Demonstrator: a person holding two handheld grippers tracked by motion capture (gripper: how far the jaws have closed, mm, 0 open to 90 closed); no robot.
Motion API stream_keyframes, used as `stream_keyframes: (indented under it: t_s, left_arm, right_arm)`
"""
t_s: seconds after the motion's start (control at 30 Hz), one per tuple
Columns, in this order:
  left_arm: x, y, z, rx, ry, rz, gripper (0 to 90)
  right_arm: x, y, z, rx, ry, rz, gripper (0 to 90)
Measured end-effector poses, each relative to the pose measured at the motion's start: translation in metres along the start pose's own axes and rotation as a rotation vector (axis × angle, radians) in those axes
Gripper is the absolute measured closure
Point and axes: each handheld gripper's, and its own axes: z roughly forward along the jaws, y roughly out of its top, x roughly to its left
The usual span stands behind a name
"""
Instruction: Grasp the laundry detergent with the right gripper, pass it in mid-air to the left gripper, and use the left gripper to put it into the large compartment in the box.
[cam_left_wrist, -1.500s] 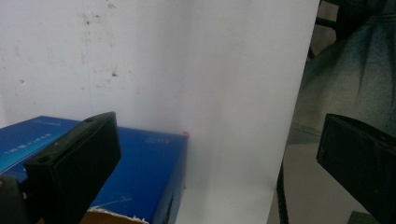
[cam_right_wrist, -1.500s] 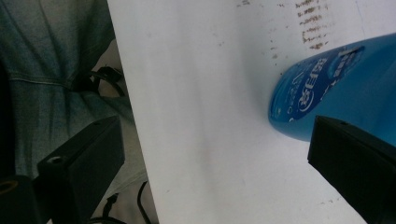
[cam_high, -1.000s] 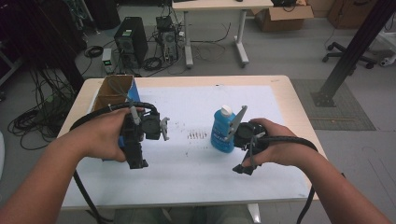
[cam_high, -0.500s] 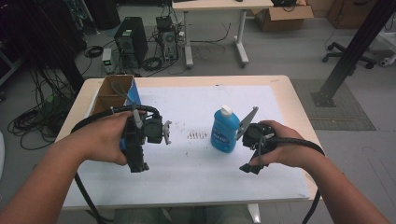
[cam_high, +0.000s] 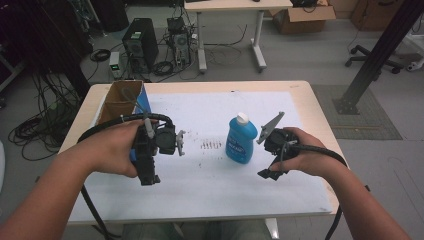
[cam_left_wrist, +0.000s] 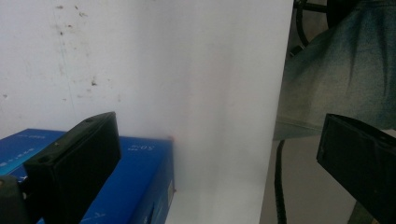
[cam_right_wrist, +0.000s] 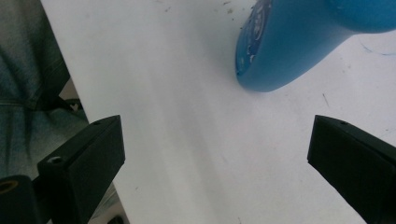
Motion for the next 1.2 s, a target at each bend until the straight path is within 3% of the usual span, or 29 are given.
stream_keyframes:
  t_s: [0.47, 1.2]
  left_arm:
    - [-0.002, -0.002, -0.002, 0.004, 0.002, 0.000, 0.2]
    - [-0.005, -0.004, 0.000, 0.010, 0.002, 0.009, 0.2]
  right_arm:
    - [-0.017, -0.006, 0.012, -0.079, 0.000, 0.054, 4.0]
    - [-0.030, -0.007, 0.029, -0.176, -0.008, 0.101, 3.5]
